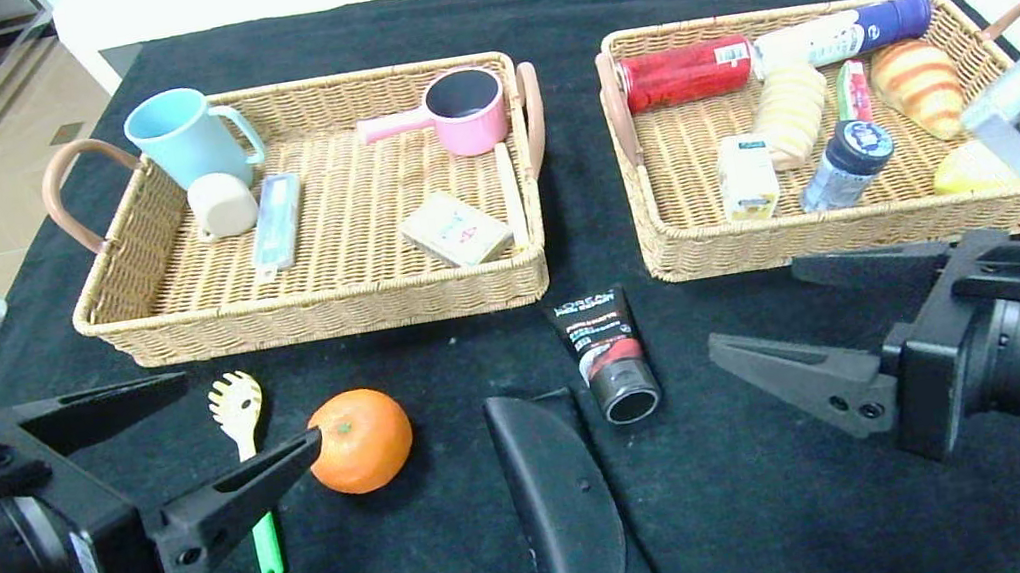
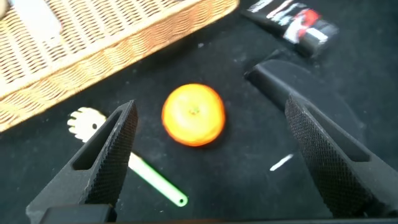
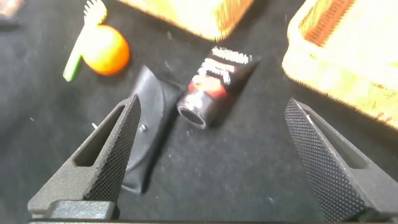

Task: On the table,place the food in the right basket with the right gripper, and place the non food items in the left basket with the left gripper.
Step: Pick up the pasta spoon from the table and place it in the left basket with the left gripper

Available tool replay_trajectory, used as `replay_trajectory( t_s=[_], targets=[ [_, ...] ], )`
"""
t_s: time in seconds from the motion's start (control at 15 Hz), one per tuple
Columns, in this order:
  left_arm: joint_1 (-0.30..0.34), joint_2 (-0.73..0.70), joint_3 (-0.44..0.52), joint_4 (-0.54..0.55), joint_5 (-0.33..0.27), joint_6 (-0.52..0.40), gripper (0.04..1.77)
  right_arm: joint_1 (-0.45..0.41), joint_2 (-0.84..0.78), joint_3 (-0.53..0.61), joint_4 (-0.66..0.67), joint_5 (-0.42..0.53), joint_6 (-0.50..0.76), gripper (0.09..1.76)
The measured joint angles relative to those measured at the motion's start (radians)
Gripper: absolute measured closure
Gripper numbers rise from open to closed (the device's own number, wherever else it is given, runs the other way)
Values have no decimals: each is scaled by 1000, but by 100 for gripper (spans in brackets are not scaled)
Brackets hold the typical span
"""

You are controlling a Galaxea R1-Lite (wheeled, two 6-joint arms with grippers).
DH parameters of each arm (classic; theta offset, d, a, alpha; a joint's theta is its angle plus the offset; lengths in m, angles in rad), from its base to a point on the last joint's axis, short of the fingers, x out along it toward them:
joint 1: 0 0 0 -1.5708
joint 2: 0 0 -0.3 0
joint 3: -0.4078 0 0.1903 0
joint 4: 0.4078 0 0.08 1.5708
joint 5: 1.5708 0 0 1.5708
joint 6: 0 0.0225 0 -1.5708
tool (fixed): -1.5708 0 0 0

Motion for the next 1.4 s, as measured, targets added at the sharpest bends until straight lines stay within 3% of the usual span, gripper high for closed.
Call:
replay_trajectory(
  t_s=[0.27,0.4,0.53,0.67,0.93,1.4],
  targets=[
    [-12,48,-5,1,47,-3,9,-8,-26,53,-49,9,-14,15],
    [-16,106,-46,7,108,-3,9,-16,-26,64,-51,3,-15,15],
    [-18,163,-126,87,165,-8,9,-27,-29,69,-52,1,-15,15],
    [-20,193,-207,210,177,-24,9,-35,-35,71,-52,1,-15,15],
    [-35,226,-323,373,184,-124,9,-48,-46,71,-52,0,-16,15],
    [-12,230,-412,604,229,-353,9,-49,-64,71,-51,-1,-17,15]
  ],
)
